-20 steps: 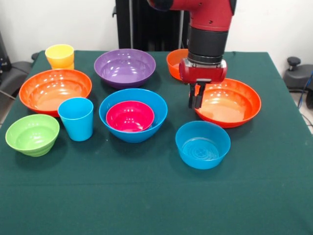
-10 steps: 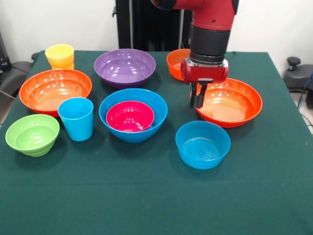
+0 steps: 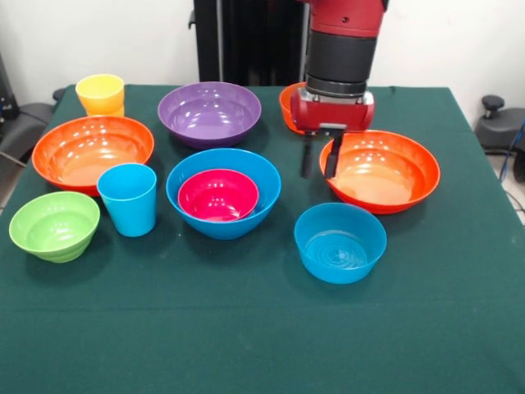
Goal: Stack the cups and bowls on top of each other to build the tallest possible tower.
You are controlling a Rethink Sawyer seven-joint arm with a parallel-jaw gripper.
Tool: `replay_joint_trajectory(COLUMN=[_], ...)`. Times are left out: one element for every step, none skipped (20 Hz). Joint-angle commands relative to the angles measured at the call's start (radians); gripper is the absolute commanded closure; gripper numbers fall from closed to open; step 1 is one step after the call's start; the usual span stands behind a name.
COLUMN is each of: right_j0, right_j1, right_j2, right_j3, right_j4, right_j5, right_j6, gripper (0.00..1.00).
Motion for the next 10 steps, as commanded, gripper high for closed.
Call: replay_joint_trajectory(right_j0=[-0.005,-0.012,-0.008,-0.004,0.003,0.008,0.011,0.022,0.031,0.051], right_j1=[-0.02,-0.023,-0.019,-0.015,-0.014,-0.008,-0.004,0.007,0.018,0.044], right_j2=[0.078,0.088,0.085,0.081,0.076,0.071,0.069,0.059,0.05,0.03], right_j3=[-0.006,-0.011,-0.017,-0.022,-0.026,-0.033,-0.038,-0.05,-0.061,-0.088], right_j4=[-0.043,-0.047,-0.047,-0.047,-0.049,-0.049,-0.05,-0.053,-0.055,-0.058], right_j5=[-0.003,0.004,0.006,0.007,0.006,0.004,0.003,0.0,-0.003,-0.015], right_j6=[-0.026,-0.041,-0.039,-0.037,-0.034,-0.03,-0.028,-0.023,-0.017,-0.002], gripper=[0.0,0.0,0.0,0.0,0.0,0.0,0.0,0.0,0.0,0.0])
